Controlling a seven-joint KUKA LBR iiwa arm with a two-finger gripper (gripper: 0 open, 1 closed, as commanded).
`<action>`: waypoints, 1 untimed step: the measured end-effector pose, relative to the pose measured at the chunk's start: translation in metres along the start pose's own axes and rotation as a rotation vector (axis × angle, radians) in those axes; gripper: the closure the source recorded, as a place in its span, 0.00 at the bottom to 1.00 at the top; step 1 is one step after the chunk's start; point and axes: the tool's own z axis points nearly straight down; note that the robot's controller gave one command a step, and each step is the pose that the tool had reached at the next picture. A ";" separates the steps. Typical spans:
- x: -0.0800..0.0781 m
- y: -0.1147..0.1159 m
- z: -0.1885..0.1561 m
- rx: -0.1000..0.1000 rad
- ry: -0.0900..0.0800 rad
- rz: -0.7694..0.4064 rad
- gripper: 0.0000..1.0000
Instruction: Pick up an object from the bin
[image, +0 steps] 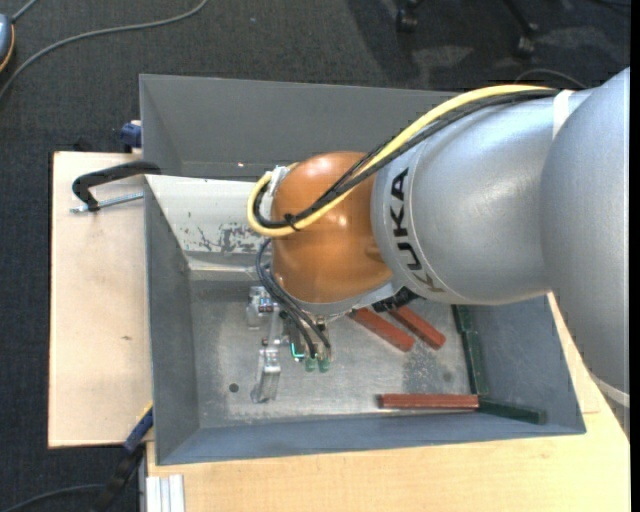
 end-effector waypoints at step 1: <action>-0.037 -0.020 0.105 0.001 -0.002 0.052 0.00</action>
Offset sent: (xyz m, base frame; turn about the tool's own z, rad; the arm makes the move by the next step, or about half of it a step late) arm 0.0375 -0.0197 -0.1012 0.0514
